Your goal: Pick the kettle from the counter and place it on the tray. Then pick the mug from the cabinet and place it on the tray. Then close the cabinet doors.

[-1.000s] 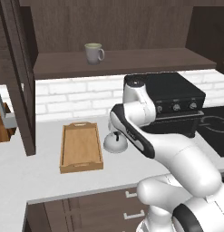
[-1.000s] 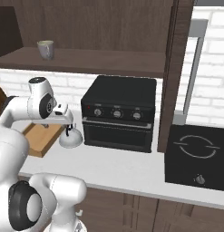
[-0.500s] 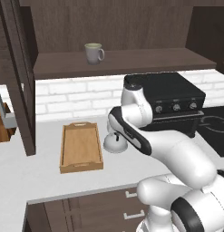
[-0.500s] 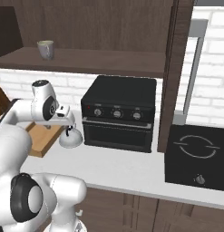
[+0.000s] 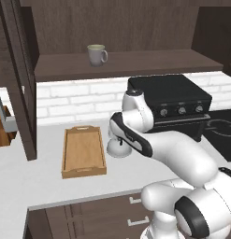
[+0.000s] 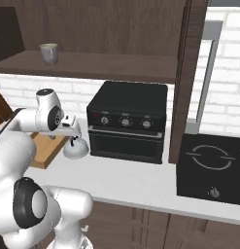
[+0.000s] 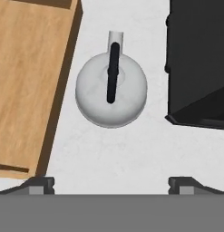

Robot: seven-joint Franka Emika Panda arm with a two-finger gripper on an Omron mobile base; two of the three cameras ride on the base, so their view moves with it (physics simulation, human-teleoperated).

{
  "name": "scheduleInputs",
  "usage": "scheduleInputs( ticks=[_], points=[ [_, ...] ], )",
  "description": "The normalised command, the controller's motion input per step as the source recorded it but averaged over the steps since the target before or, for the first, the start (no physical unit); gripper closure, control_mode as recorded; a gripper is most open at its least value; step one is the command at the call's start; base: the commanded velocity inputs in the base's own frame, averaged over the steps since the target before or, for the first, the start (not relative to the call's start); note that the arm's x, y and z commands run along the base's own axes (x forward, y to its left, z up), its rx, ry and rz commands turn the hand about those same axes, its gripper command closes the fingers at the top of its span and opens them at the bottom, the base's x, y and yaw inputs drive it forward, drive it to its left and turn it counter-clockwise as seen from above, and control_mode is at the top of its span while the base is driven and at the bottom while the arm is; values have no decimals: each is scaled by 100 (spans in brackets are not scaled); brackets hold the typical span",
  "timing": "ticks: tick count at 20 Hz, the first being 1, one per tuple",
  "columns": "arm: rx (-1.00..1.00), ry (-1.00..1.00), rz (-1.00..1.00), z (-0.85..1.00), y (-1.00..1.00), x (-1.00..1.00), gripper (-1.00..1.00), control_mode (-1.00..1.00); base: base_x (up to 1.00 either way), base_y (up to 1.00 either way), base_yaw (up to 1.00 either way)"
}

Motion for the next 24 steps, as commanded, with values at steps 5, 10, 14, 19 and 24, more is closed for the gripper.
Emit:
scheduleInputs(
  ticks=[5, 10, 14, 19, 24],
  points=[
    [0, 0, 0, -19, 15, 15, -100, -100, 0, 0, 0],
    [0, 0, 0, -17, 7, 14, -100, -100, 0, 0, 0],
    [0, 0, 0, -17, 0, 8, -100, -100, 0, 0, 0],
    [0, 0, 0, -19, -2, 9, -100, -100, 0, 0, 0],
    [1, 0, 0, -11, -7, 18, -100, -100, 0, 0, 0]
  ],
)
